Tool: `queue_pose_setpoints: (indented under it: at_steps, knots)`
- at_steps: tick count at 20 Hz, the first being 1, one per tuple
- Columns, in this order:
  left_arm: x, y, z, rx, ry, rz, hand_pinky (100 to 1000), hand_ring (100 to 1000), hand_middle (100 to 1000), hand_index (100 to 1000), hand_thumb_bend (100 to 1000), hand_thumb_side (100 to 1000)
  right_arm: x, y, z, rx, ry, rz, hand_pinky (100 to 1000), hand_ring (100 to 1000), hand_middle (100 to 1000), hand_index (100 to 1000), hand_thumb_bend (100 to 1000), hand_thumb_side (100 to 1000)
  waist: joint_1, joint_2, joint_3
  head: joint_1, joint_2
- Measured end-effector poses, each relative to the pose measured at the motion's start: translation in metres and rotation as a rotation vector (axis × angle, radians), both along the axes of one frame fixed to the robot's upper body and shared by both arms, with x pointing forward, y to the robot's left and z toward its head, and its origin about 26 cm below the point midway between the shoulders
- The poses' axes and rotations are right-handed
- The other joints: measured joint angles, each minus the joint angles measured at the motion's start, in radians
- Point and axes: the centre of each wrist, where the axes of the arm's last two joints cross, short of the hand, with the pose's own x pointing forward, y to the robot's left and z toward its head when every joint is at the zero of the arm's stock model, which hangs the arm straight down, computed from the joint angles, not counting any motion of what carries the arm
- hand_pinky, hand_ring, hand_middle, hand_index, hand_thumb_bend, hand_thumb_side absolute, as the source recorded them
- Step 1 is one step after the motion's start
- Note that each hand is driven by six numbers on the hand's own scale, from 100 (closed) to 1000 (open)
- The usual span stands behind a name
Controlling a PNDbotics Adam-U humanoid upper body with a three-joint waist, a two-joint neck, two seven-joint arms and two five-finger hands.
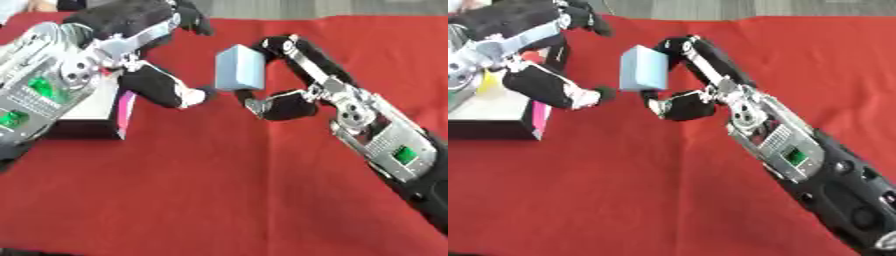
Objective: Pick up the objects with one hand, pass them to the other hand, and then place them into the box on the other side of the table.
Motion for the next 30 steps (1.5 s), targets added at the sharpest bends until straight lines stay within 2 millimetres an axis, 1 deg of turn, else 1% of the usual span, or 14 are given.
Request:
queue_pose_setpoints:
  at_steps: [11, 16, 23, 25, 27, 29, 30]
  knots:
    - [0.000, -0.008, -0.003, -0.006, 0.007, -0.024, 815, 822, 750, 842, 446, 538, -0.002, 0.006, 0.002, 0.007, 0.002, 0.022, 863, 681, 524, 618, 100, 100, 0.000, 0.000, 0.000, 0.004, 0.000]
    - [0.001, -0.010, -0.005, -0.005, 0.020, -0.023, 816, 824, 753, 845, 456, 555, -0.003, 0.009, 0.003, 0.007, -0.003, 0.028, 864, 681, 542, 618, 100, 100, 0.000, 0.000, -0.001, 0.004, 0.000]
    - [0.005, -0.011, -0.008, 0.001, 0.027, -0.012, 816, 825, 753, 846, 459, 551, -0.010, 0.011, 0.007, 0.006, -0.018, 0.047, 860, 686, 543, 613, 100, 100, 0.000, 0.000, -0.001, 0.005, -0.003]
    - [0.006, -0.012, -0.009, 0.000, 0.027, -0.012, 816, 824, 752, 845, 444, 535, -0.012, 0.011, 0.009, 0.007, -0.022, 0.053, 859, 686, 542, 612, 100, 100, 0.000, 0.000, -0.001, 0.007, -0.003]
    - [0.007, -0.012, -0.010, 0.000, 0.026, -0.007, 814, 820, 748, 842, 407, 513, -0.013, 0.012, 0.010, 0.007, -0.024, 0.056, 857, 685, 541, 611, 100, 100, 0.000, 0.000, -0.002, 0.007, -0.004]
    - [0.008, -0.012, -0.011, -0.004, 0.024, -0.002, 811, 816, 744, 836, 357, 486, -0.014, 0.012, 0.011, 0.008, -0.026, 0.057, 857, 684, 541, 611, 100, 100, 0.000, 0.000, -0.002, 0.008, -0.006]
    - [0.007, -0.013, -0.012, -0.009, 0.022, -0.003, 807, 812, 738, 828, 303, 449, -0.014, 0.012, 0.011, 0.007, -0.025, 0.055, 856, 684, 541, 610, 100, 100, 0.000, 0.000, -0.002, 0.008, -0.008]
